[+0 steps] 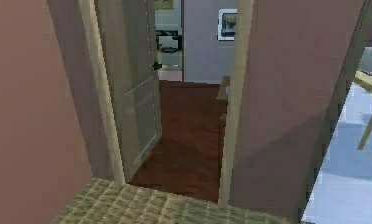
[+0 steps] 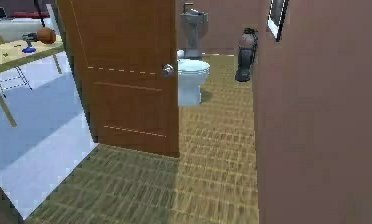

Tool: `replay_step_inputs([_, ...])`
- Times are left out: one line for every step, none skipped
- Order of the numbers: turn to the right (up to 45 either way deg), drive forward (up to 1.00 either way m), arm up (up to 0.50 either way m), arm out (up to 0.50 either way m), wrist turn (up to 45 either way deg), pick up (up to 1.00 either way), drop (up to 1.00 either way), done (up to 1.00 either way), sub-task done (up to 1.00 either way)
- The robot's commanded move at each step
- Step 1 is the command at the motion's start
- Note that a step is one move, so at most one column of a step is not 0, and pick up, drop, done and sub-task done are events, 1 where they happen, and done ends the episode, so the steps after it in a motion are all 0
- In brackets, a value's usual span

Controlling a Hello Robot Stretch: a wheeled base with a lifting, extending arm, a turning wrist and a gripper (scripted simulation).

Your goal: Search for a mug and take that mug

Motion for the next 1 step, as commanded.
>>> replay_step_inputs([0.0, 1.0, 0.0, 0.0, 0.0, 0.0, 0.0, 0.0, 0.0])
